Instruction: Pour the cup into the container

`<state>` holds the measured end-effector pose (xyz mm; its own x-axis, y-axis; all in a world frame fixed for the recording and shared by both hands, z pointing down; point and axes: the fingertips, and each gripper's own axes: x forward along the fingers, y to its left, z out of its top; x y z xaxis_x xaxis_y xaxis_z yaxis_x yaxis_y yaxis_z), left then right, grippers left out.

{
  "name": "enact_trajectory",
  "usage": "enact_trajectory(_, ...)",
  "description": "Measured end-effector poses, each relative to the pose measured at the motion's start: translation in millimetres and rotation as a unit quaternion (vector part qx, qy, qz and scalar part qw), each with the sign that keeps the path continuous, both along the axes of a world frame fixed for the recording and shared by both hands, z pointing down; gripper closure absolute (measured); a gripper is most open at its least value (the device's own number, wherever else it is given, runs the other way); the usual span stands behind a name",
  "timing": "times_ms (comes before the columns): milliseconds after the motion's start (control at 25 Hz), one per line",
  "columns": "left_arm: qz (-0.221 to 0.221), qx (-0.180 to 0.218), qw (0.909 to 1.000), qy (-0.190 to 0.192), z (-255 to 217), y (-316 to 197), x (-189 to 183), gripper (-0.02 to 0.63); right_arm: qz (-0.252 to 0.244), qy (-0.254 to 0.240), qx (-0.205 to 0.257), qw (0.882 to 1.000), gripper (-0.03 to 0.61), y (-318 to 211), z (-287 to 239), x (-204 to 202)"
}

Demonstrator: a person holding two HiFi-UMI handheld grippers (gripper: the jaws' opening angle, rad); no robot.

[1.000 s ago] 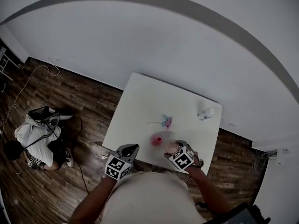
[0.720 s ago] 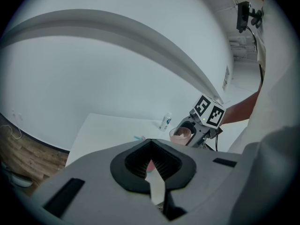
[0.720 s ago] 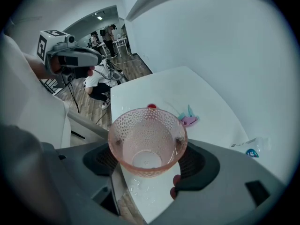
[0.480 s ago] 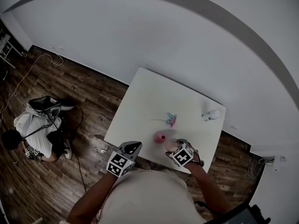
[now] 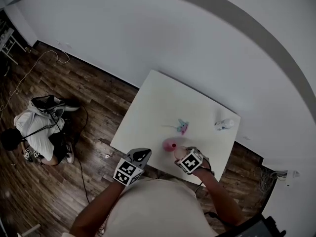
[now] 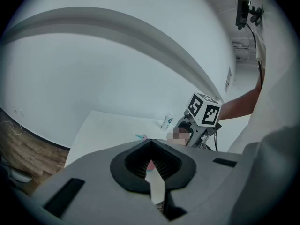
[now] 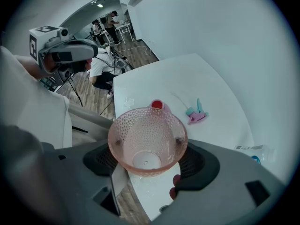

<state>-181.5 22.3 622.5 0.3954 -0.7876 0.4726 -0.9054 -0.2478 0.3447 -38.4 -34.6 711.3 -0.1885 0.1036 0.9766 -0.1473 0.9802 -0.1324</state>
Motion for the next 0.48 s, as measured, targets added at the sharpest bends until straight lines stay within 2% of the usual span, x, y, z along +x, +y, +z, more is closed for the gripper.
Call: enact_trajectory(480,-0.015,-0.004,0.9999,0.005,6,3,-13,0.602,-0.018,0.046,-0.027,0.998,0.201,0,10,-4)
